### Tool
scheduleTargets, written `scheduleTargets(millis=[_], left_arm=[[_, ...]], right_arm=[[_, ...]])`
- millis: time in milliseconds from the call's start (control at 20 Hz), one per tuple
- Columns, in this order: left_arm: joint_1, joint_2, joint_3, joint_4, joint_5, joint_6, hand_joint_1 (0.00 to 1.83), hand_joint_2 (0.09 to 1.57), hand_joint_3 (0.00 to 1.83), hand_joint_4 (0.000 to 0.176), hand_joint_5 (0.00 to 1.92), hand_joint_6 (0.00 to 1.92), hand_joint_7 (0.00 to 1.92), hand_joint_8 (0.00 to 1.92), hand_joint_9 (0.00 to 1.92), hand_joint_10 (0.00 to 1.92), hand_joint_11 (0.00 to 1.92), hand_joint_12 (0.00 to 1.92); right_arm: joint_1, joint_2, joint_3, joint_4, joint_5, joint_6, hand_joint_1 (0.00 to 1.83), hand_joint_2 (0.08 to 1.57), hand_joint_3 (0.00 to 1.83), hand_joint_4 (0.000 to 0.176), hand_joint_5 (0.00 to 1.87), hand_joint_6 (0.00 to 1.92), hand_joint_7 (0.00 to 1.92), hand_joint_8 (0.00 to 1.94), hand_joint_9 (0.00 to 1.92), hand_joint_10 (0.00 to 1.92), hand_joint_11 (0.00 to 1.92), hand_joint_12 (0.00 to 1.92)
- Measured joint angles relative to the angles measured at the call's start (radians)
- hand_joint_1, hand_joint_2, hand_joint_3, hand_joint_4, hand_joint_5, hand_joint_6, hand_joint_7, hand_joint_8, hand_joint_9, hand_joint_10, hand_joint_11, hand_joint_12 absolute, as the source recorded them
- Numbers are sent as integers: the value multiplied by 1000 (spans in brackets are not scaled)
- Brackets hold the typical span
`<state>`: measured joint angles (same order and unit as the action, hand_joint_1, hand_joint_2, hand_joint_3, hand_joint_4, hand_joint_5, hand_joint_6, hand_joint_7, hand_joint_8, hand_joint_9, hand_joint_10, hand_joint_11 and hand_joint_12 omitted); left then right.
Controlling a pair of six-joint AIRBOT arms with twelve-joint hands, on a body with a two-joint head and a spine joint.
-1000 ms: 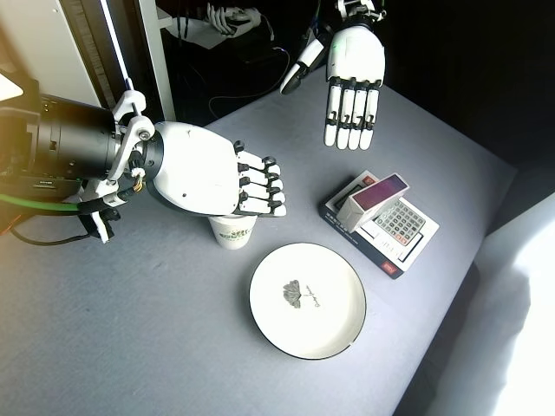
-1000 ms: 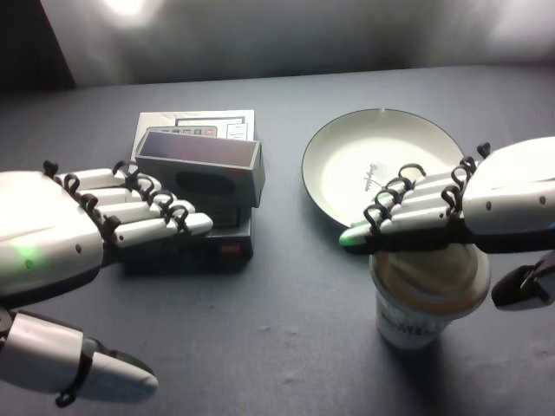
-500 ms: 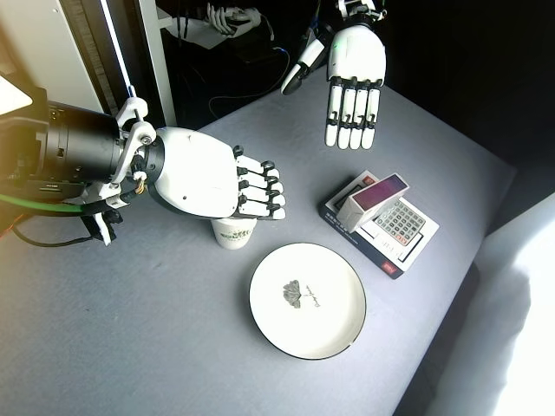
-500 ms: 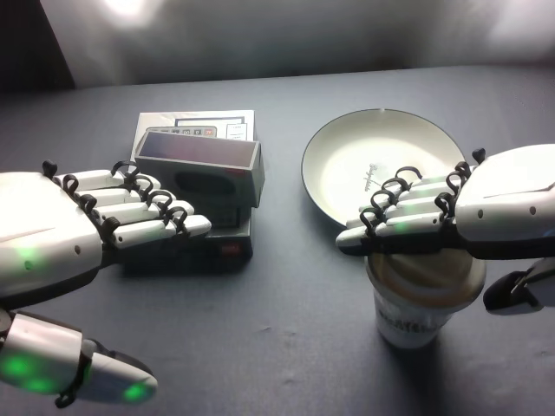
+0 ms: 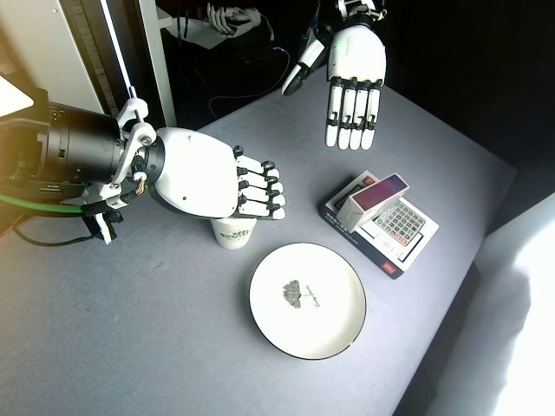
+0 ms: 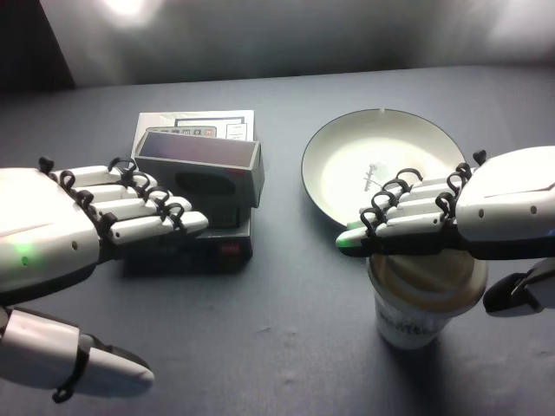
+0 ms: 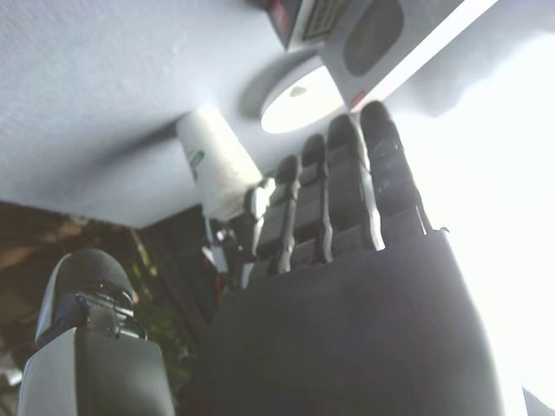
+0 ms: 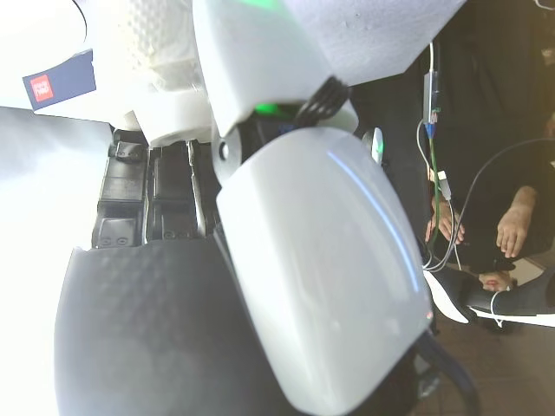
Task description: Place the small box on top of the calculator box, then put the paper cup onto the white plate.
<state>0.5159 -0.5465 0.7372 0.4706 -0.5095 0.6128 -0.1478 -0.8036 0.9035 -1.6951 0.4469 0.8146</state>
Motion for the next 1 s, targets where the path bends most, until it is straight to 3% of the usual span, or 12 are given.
scheduleTargets(millis=[150, 300, 500, 1000], left_arm=[[0, 1, 0, 2, 0, 0, 106, 1032, 0, 0, 57, 2, 110, 3, 127, 2, 0, 290], [0, 1, 0, 1, 0, 0, 111, 1037, 1, 0, 15, 1, 51, 1, 67, 0, 0, 139], [-4, 1, 0, 2, 2, 0, 136, 1031, 0, 0, 47, 2, 90, 0, 99, 0, 0, 205], [-5, 1, 0, 4, 2, 0, 108, 1027, 0, 0, 50, 2, 89, 3, 106, 3, 0, 229]], right_arm=[[3, 6, 0, -2, 8, 12, 1543, 1082, 1, 0, 0, 0, 0, 0, 0, 0, 0, 0], [11, 6, 0, -8, 10, 12, 1523, 1080, 0, 0, 0, 0, 0, 0, 0, 0, 0, 0], [10, 6, 0, -8, 8, -3, 1139, 844, 0, 0, 0, 0, 0, 0, 0, 0, 0, 0], [0, 5, 0, -2, 8, -45, 1149, 869, 0, 0, 0, 0, 0, 0, 0, 0, 0, 0]])
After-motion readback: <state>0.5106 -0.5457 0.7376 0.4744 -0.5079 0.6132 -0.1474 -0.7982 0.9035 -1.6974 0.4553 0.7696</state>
